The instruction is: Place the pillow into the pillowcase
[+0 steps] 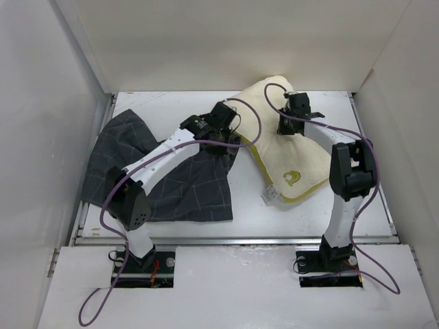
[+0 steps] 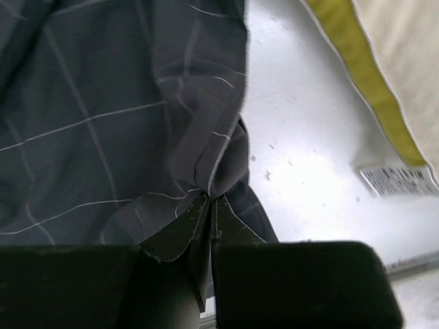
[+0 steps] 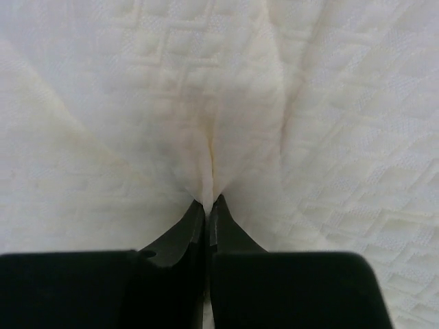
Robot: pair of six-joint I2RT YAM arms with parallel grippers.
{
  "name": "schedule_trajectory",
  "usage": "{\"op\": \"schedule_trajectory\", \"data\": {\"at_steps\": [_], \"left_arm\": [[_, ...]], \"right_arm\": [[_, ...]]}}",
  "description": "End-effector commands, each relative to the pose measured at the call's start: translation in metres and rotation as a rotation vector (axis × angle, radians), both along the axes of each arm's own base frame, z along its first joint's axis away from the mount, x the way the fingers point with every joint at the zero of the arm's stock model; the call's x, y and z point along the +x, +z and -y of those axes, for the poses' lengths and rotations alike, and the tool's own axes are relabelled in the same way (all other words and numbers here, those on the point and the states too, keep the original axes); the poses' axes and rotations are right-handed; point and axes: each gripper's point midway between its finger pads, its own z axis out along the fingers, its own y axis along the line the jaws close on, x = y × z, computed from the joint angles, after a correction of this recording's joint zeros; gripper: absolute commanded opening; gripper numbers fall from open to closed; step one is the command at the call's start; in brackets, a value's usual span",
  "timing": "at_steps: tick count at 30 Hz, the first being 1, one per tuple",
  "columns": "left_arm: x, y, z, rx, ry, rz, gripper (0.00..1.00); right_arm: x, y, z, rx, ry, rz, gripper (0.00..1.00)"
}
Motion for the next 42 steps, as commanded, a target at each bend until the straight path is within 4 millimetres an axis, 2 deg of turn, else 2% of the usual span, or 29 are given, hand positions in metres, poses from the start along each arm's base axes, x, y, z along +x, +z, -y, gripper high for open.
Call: {"op": "schedule_trajectory", "data": {"at_steps": [1, 2, 3, 4, 5, 7, 8, 9, 10, 11, 12, 13, 15, 17, 19, 20, 21, 22, 28, 30, 34, 36, 37, 39, 40, 42], "left_arm": [[0.02, 0.035, -0.027, -0.024, 0.134, 0.085, 0.0], [0.024, 0.039, -0.03, -0.03, 0.146, 0.092, 0.0], [0.03, 0.044, -0.037, -0.044, 0.168, 0.109, 0.0], [0.032, 0.044, -0.04, -0.043, 0.177, 0.11, 0.0], [0.031, 0.049, -0.04, -0.056, 0.186, 0.116, 0.0], [0.032, 0.054, -0.045, -0.065, 0.197, 0.126, 0.0], [0.034, 0.056, -0.048, -0.071, 0.206, 0.135, 0.0], [0.034, 0.056, -0.048, -0.072, 0.206, 0.135, 0.0], [0.033, 0.059, -0.049, -0.077, 0.206, 0.142, 0.0], [0.033, 0.059, -0.049, -0.078, 0.206, 0.142, 0.0], [0.034, 0.064, -0.046, -0.092, 0.2, 0.146, 0.0], [0.035, 0.06, -0.046, -0.086, 0.2, 0.139, 0.0], [0.036, 0.065, -0.045, -0.094, 0.2, 0.148, 0.0], [0.038, 0.07, -0.039, -0.113, 0.179, 0.15, 0.0], [0.039, 0.074, -0.038, -0.119, 0.179, 0.157, 0.0], [0.038, 0.074, -0.037, -0.125, 0.172, 0.152, 0.0], [0.038, 0.074, -0.037, -0.125, 0.172, 0.152, 0.0], [0.039, 0.07, -0.036, -0.119, 0.172, 0.145, 0.0], [0.036, 0.064, -0.037, -0.113, 0.179, 0.126, 0.0], [0.037, 0.065, -0.039, -0.111, 0.195, 0.13, 0.0], [0.035, 0.068, -0.046, -0.105, 0.232, 0.142, 0.0], [0.033, 0.072, -0.045, -0.119, 0.225, 0.144, 0.0], [0.032, 0.072, -0.043, -0.13, 0.227, 0.137, 0.0], [0.029, 0.077, -0.041, -0.138, 0.218, 0.146, 0.0], [0.026, 0.077, -0.037, -0.139, 0.215, 0.147, 0.0], [0.021, 0.077, -0.034, -0.146, 0.213, 0.144, 0.0]], "right_arm": [[-0.009, 0.031, 0.004, 0.005, -0.028, 0.087, 0.0], [-0.013, 0.066, 0.008, 0.003, -0.032, 0.159, 0.0], [-0.02, 0.079, 0.012, -0.003, -0.043, 0.18, 0.0], [-0.03, 0.083, 0.019, -0.021, -0.064, 0.182, 0.0], [-0.045, 0.106, 0.022, -0.016, -0.065, 0.206, 0.0], [-0.065, 0.117, 0.033, -0.034, -0.1, 0.208, 0.0], [-0.082, 0.109, 0.036, -0.044, -0.098, 0.168, 0.0], [-0.095, 0.125, 0.041, -0.045, -0.107, 0.196, 0.0], [-0.105, 0.125, 0.043, -0.047, -0.107, 0.187, 0.0], [-0.121, 0.115, 0.046, -0.059, -0.105, 0.142, 0.0], [-0.134, 0.124, 0.044, -0.046, -0.1, 0.161, 0.0], [-0.143, 0.121, 0.042, -0.048, -0.09, 0.151, 0.0], [-0.164, 0.106, 0.044, -0.057, -0.094, 0.103, 0.0], [-0.18, 0.106, 0.036, -0.029, -0.079, 0.092, 0.0], [-0.201, 0.093, 0.021, -0.048, -0.027, 0.049, 0.0], [-0.207, 0.094, 0.014, -0.043, -0.023, 0.057, 0.0], [-0.218, 0.088, -0.001, -0.063, 0.033, 0.039, 0.0], [-0.226, 0.081, -0.004, -0.08, 0.042, 0.015, 0.0], [-0.251, 0.074, -0.028, -0.066, 0.088, -0.018, 0.0], [-0.259, 0.076, -0.028, -0.056, 0.083, -0.028, 0.0], [-0.271, 0.062, -0.02, -0.075, 0.068, -0.063, 0.0], [-0.268, 0.066, -0.038, -0.046, 0.116, -0.035, 0.0], [-0.266, 0.06, -0.044, -0.051, 0.127, -0.042, 0.0], [-0.255, 0.06, -0.052, -0.07, 0.123, -0.012, 0.0], [-0.248, 0.054, -0.056, -0.08, 0.117, -0.011, 0.0], [-0.245, 0.052, -0.066, -0.085, 0.144, -0.006, 0.0]]}}
